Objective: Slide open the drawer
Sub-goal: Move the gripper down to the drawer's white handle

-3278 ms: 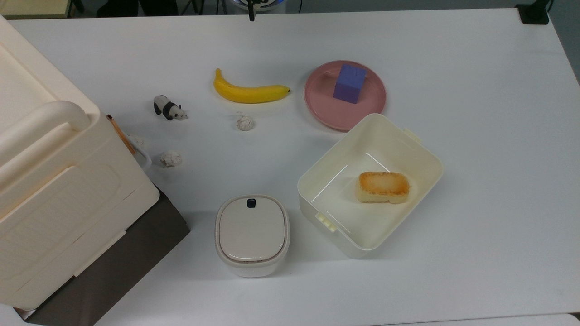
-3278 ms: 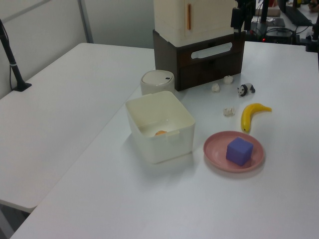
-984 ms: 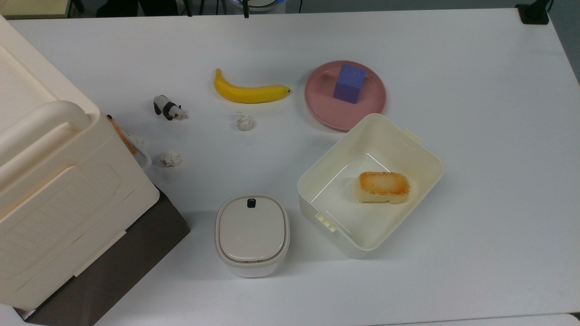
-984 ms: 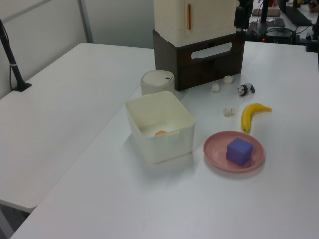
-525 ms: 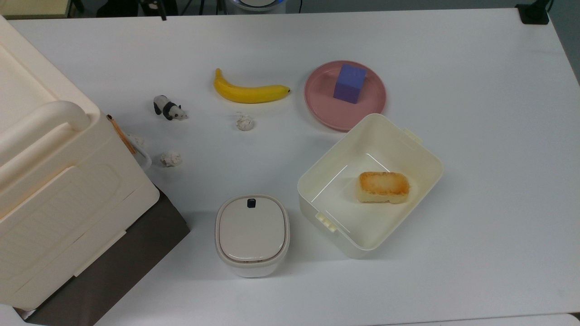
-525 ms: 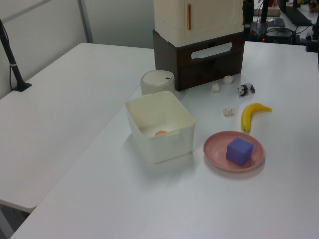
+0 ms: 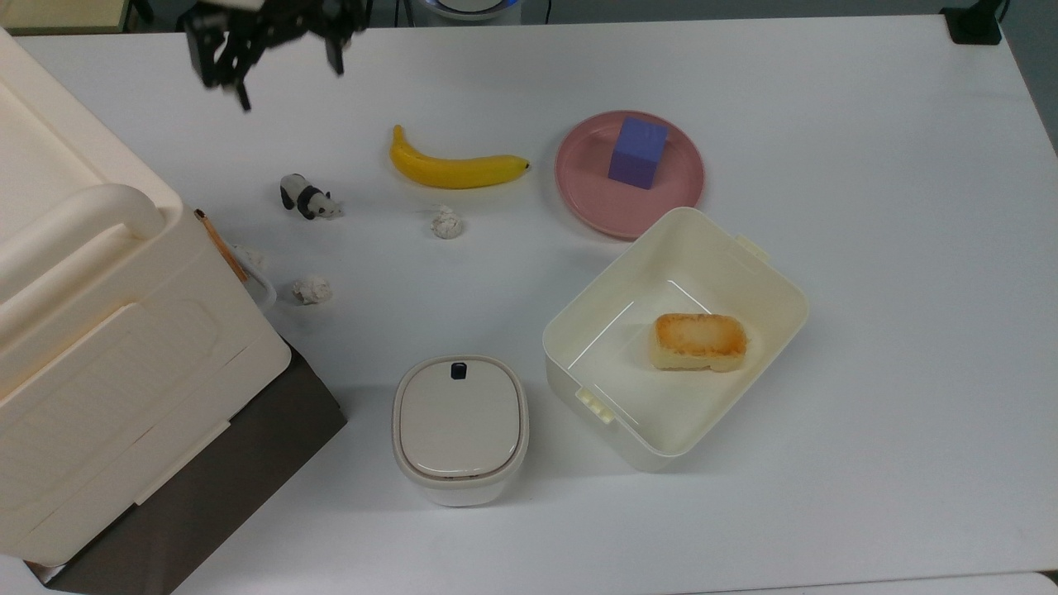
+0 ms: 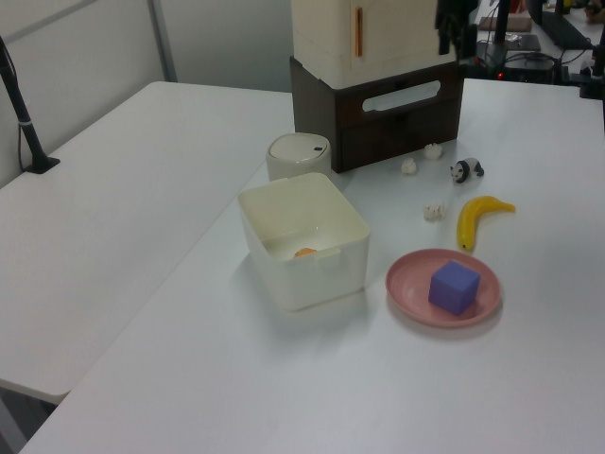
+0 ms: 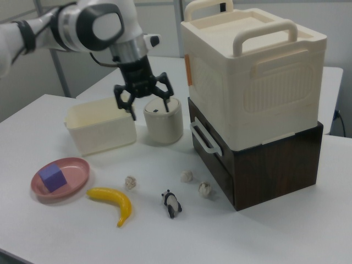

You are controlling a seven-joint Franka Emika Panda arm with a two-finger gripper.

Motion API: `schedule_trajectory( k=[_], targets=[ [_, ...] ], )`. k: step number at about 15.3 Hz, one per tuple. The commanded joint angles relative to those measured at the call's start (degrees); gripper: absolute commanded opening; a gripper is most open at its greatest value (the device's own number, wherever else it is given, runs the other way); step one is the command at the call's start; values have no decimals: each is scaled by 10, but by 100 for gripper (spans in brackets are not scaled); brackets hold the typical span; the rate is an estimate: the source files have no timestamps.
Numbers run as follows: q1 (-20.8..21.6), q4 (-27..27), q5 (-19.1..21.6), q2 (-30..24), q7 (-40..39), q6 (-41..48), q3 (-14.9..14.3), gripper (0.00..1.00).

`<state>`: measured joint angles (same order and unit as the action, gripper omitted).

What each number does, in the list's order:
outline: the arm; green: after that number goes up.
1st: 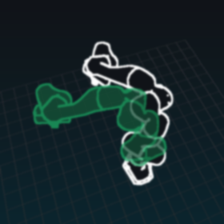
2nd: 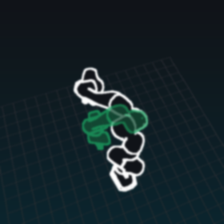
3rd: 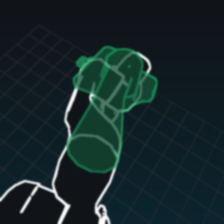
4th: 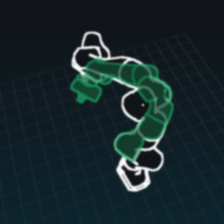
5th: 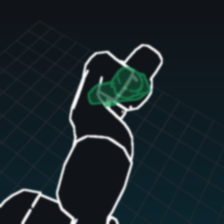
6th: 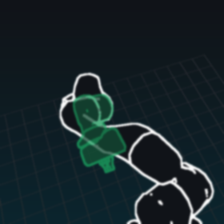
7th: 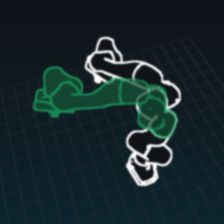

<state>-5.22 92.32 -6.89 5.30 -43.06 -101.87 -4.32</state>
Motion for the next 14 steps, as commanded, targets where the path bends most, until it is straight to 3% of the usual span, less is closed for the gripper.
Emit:
schedule_trajectory(
  k=[1, 6, 14],
  targets=[
    [-4, 1, -33, 31, -25, -74, 1, 100],
    [0, 1, -103, 84, -1, -140, 1, 100],
    [0, -1, -145, 132, 53, -173, 4, 100]
  ],
)
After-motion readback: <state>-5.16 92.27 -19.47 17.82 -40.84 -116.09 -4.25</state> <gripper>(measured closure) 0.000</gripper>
